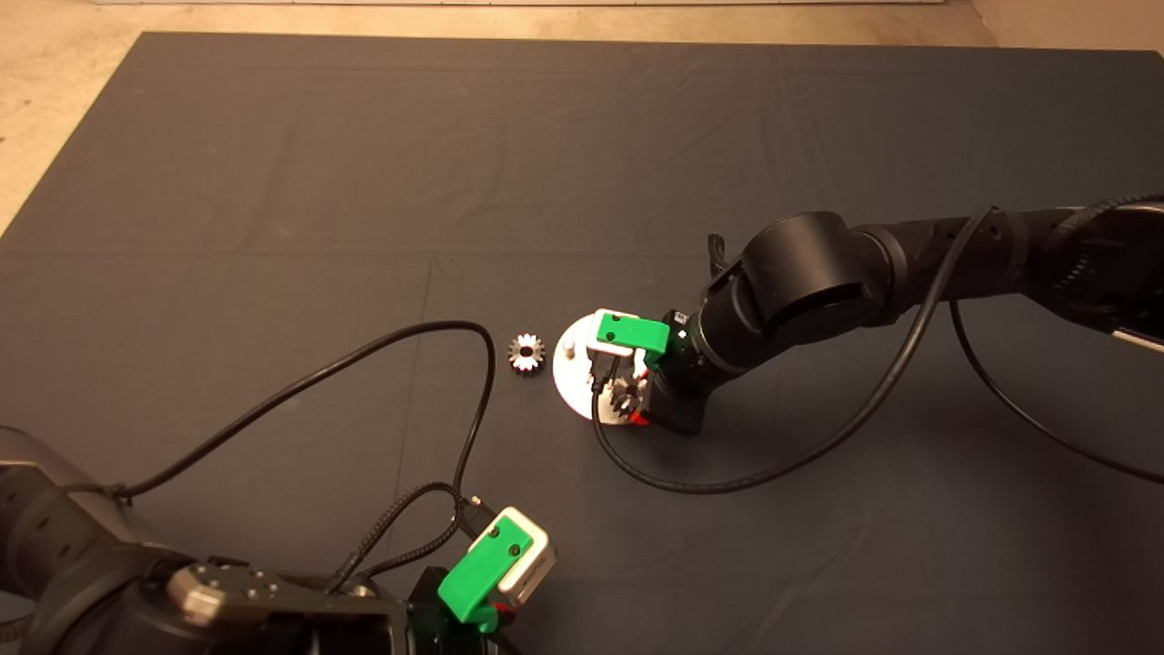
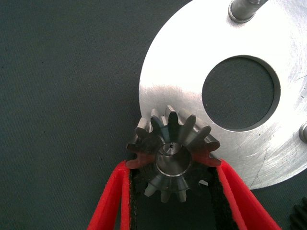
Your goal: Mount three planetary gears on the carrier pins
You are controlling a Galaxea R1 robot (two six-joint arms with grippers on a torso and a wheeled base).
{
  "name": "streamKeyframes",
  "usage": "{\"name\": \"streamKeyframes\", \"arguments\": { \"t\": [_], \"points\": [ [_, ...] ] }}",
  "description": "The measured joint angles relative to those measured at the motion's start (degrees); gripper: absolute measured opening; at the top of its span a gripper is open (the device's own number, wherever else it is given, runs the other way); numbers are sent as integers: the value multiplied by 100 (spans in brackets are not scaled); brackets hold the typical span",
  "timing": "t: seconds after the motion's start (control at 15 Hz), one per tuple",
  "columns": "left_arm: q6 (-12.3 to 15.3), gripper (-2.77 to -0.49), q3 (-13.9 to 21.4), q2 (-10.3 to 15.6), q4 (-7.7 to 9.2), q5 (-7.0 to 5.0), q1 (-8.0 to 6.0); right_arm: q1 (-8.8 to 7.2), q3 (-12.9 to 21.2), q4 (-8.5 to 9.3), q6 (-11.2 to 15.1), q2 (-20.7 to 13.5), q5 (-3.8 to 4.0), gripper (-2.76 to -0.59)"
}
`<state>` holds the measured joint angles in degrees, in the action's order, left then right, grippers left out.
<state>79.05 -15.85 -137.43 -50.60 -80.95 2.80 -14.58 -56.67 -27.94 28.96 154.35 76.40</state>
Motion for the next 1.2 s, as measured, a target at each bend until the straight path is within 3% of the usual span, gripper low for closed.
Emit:
{"name": "streamKeyframes", "arguments": {
  "t": [0.27, 0.53, 0.67, 0.8, 0.87, 1.0, 1.2],
  "points": [
    [-1, -180, 0, 0, 0, 39, 0, 0, 4, 0, -202, 1, 12, -255],
    [-1, -180, 0, 1, 0, 52, 0, -2, 10, 0, -601, 28, 204, -255],
    [0, -180, 0, 1, 0, 57, 0, -2, 15, -2, -662, 32, 224, -255],
    [0, -180, 0, 1, 0, 63, 0, 128, -90, -30, -669, 40, 361, -255],
    [0, -180, 0, 16, 0, 63, 0, 205, -118, -89, -686, 39, 389, -255],
    [-1, -180, 0, 14, -2, 149, -17, 194, -127, -94, -747, 26, 425, -255],
    [0, -180, 0, 14, 0, 149, -16, 185, -129, -94, -796, 26, 447, -255]
  ]
}}
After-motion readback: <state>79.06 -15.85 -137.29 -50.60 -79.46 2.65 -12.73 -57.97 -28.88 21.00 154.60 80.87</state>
